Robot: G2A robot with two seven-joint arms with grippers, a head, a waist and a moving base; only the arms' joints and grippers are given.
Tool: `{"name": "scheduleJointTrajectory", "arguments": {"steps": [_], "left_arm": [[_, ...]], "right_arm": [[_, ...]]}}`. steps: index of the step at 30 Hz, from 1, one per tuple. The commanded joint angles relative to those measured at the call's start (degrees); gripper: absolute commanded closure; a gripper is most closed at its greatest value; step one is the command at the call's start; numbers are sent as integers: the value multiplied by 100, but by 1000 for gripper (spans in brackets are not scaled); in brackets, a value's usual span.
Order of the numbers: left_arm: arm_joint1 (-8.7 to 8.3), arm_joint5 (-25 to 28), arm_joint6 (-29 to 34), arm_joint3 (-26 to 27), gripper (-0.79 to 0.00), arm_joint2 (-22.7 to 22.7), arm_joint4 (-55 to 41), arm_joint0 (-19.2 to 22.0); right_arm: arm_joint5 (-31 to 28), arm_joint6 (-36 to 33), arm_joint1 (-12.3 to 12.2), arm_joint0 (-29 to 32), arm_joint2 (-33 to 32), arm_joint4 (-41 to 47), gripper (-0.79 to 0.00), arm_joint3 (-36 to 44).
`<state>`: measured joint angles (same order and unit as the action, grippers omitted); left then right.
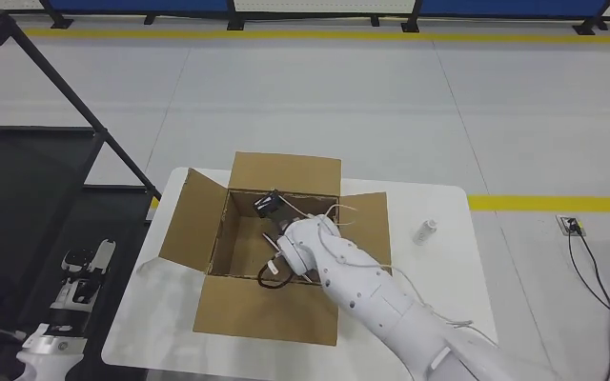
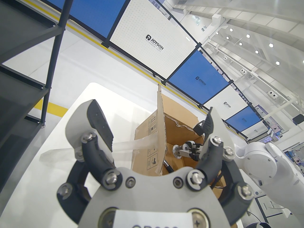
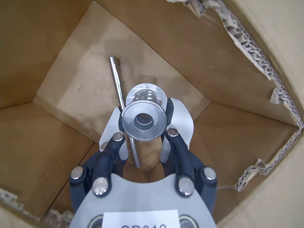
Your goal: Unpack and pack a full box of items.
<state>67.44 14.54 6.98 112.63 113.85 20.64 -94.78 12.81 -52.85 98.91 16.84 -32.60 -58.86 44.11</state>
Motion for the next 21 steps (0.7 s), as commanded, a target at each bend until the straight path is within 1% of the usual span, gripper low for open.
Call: {"name": "scheduleJointTrajectory", "arguments": {"steps": [1,6,13,14,15,17,18,20,21], "left_arm": [[0,0,0,0,-785,0,0,0],[0,0,0,0,-785,0,0,0],[0,0,0,0,-785,0,0,0],[0,0,0,0,-785,0,0,0],[0,0,0,0,-785,0,0,0],[0,0,0,0,-785,0,0,0],[0,0,0,0,-785,0,0,0],[0,0,0,0,-785,0,0,0],[0,0,0,0,-785,0,0,0]], "right_arm": [[-91,131,135,-137,-13,223,0,-474],[-274,357,373,-301,23,435,0,-1200],[-353,545,623,-439,28,578,0,-1830],[-359,569,651,-460,24,588,-126,-1897],[-366,576,678,-476,22,598,-200,-1959],[-400,577,727,-512,13,621,-225,-2071],[-424,568,750,-528,10,629,-274,-2125],[-449,584,792,-558,5,631,-342,-2222],[-461,589,812,-569,0,636,-357,-2261]]}}
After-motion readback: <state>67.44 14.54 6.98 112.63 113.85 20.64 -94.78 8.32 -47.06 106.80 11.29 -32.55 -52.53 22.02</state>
